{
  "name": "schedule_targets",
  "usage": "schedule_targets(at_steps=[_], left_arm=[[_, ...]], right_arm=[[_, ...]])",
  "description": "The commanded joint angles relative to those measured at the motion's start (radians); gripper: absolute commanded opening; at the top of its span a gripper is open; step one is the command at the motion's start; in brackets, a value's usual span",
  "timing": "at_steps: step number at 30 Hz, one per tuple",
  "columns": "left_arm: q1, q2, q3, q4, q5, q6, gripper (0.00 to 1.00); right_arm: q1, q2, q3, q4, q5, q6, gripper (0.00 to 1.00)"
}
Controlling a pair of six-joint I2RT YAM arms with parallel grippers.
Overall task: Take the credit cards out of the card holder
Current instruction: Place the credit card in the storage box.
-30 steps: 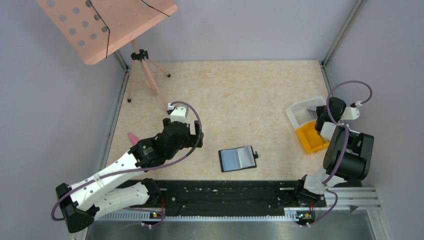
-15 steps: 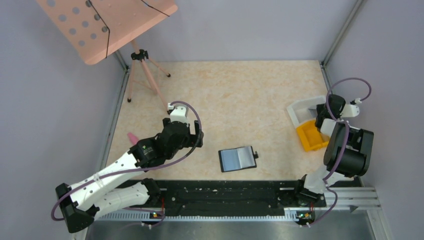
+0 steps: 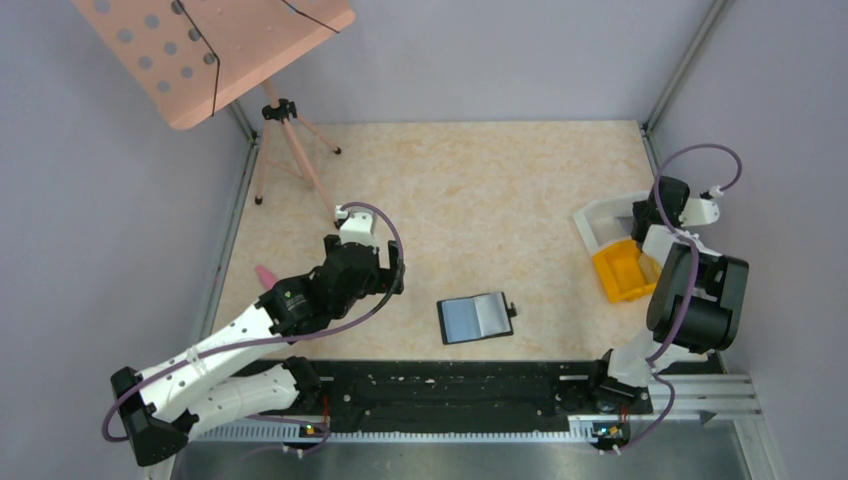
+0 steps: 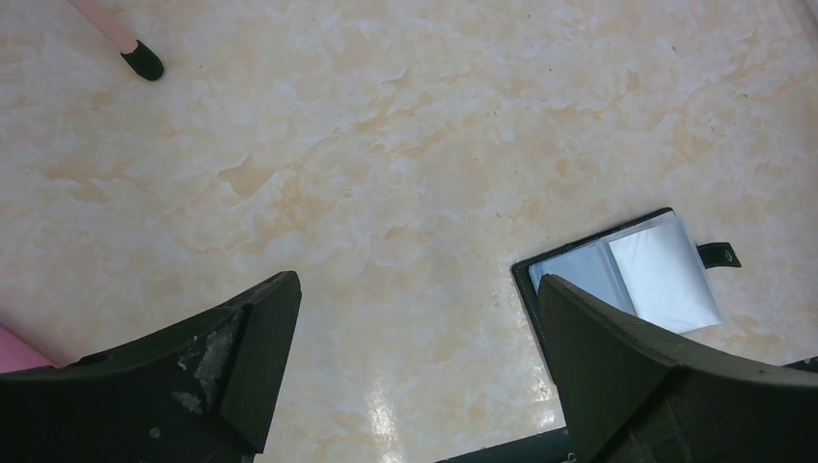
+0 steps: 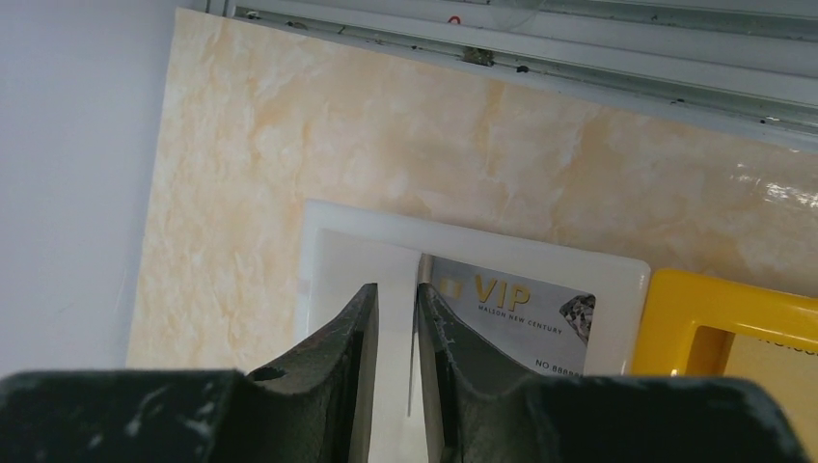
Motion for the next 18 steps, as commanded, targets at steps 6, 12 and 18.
schedule_targets(at_steps=[6, 12, 18], left_arm=[[0.003, -0.016, 0.029, 0.036, -0.018, 0.011, 0.99], [0.004, -0.018, 0.036, 0.022, -0.016, 0.009, 0.99], [0.004, -0.033, 0.037, 0.012, -0.003, -0.005, 0.99]], right_arm=[[0.011, -0.018, 0.094, -0.146, 0.079, -0.007, 0.23], [0.01, -0.046, 0.139, -0.245, 0.106, -0.017, 0.23], [0.008, -0.09, 0.187, -0.347, 0.145, -0.021, 0.26]])
